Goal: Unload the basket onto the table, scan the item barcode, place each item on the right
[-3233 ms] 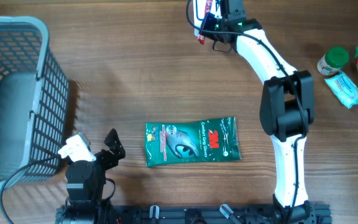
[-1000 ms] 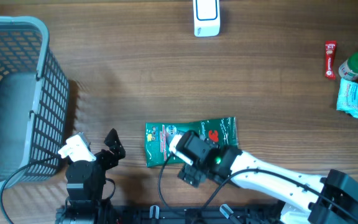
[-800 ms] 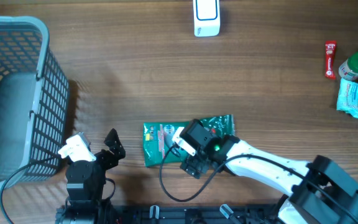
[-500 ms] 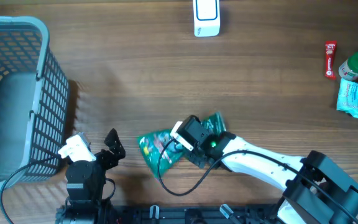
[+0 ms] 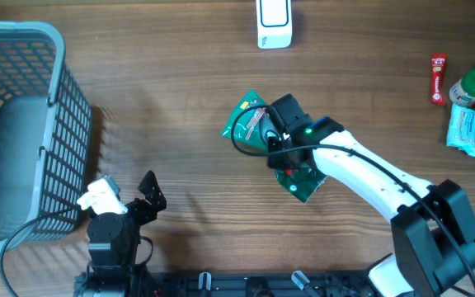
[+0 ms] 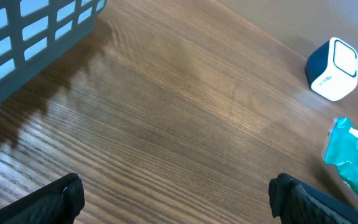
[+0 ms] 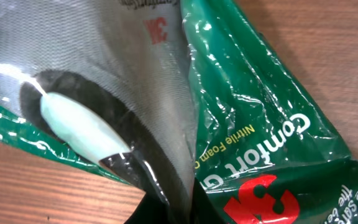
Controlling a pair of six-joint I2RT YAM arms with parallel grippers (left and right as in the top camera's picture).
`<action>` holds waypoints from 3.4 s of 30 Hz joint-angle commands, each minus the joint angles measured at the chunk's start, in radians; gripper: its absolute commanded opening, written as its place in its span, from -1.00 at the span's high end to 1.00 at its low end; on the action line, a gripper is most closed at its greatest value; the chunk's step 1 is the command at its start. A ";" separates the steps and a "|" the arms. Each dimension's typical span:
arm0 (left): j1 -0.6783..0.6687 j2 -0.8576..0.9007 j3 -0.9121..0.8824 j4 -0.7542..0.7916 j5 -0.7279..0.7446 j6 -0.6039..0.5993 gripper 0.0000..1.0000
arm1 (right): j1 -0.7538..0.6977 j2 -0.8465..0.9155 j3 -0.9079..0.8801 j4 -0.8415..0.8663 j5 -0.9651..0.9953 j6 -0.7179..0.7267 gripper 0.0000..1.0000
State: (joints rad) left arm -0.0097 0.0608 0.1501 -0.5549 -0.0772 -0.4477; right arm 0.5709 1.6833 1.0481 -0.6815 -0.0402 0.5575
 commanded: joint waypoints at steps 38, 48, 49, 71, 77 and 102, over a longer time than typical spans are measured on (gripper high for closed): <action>0.006 -0.005 0.000 -0.003 0.009 -0.005 -1.00 | -0.036 0.368 0.066 -0.148 -0.179 -0.661 0.91; 0.006 -0.005 0.000 -0.003 0.009 -0.005 -1.00 | -0.301 0.310 0.409 -0.603 -1.220 -1.198 0.91; 0.006 -0.005 0.000 -0.003 0.009 -0.005 -1.00 | -0.304 0.310 0.407 -0.611 -1.262 -1.235 0.91; 0.006 -0.005 0.000 -0.003 0.009 -0.005 -1.00 | -0.200 0.300 0.364 -0.204 -0.700 -0.651 -0.74; 0.006 -0.005 0.000 -0.003 0.009 -0.005 -1.00 | -0.064 0.237 0.396 -0.216 -0.257 -0.504 -0.99; 0.006 -0.005 0.000 -0.003 0.009 -0.005 -1.00 | 0.010 0.641 0.353 -0.303 -0.024 -0.369 0.88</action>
State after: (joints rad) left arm -0.0097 0.0608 0.1501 -0.5549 -0.0772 -0.4477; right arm 0.5735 2.1269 1.4750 -0.9310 -0.0563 0.1211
